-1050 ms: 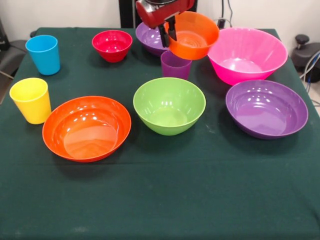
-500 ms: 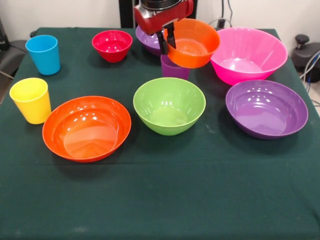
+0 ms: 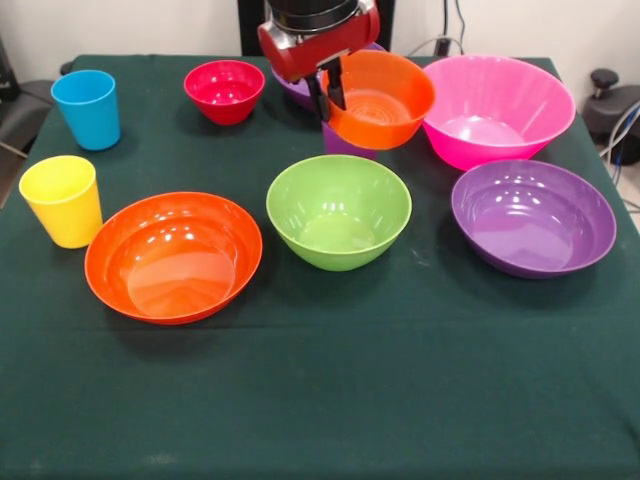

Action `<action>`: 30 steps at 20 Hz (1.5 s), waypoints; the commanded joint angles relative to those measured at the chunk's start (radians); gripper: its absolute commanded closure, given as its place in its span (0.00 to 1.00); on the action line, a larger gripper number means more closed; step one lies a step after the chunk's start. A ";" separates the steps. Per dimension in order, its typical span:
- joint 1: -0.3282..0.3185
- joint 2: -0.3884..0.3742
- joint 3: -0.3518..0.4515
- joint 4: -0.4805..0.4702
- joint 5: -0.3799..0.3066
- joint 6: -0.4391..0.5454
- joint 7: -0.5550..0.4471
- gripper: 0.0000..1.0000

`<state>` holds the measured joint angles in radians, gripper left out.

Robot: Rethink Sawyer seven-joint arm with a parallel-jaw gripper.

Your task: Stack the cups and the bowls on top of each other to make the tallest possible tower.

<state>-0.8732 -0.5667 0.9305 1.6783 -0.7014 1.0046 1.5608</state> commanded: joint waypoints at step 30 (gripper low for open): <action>-0.027 -0.005 -0.121 0.152 -0.100 -0.060 -0.096 1.00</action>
<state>-0.9191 -0.5752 0.8692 1.7478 -0.7351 1.0044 1.5608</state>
